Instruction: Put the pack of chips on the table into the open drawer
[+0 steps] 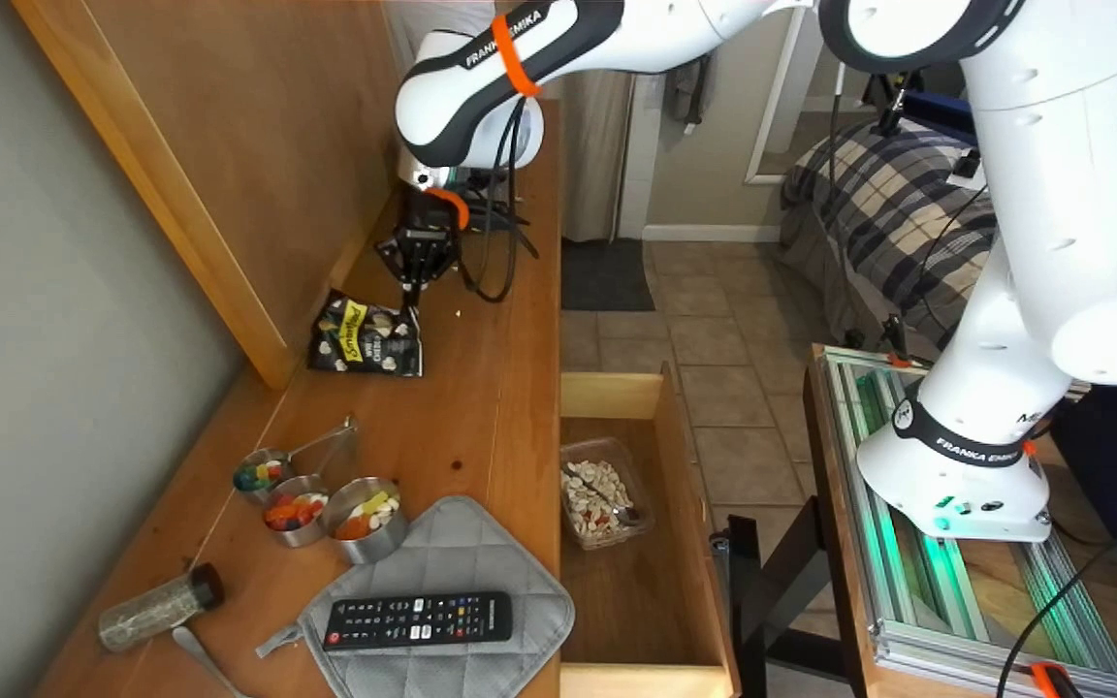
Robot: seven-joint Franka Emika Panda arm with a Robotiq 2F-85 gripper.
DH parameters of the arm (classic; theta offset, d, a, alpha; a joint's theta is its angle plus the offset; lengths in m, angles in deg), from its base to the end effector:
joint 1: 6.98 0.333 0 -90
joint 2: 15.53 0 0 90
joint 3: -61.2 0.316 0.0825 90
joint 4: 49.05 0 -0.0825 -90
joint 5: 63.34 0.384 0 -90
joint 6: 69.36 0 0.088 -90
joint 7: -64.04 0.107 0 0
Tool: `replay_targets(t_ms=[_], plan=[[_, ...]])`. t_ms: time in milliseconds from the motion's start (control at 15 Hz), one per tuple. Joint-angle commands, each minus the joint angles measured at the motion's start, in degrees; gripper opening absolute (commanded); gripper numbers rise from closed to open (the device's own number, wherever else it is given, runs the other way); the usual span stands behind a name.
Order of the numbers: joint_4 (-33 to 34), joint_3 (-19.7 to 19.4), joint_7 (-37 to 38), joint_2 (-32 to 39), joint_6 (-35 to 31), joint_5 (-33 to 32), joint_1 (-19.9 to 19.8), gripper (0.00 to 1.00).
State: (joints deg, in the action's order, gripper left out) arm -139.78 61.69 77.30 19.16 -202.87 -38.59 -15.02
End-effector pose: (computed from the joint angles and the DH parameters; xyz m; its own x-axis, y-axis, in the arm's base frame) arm 0.7062 -0.0873 0.2983 0.7996 -0.6005 0.0062 -0.5593 -0.7484 -0.3565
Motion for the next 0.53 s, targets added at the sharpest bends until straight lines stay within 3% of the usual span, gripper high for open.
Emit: replay_targets(t_ms=[0, 267, 467], plan=[[-9.26, 1.07, -6.17, -8.13, 5.75, 0.29, -1.03, 0.05], [-16.75, 0.54, -12.49, -14.39, 10.64, -0.02, -0.52, 0.04], [-21.15, -0.71, -13.48, -17.61, 8.78, -0.78, 0.31, 0.03]])
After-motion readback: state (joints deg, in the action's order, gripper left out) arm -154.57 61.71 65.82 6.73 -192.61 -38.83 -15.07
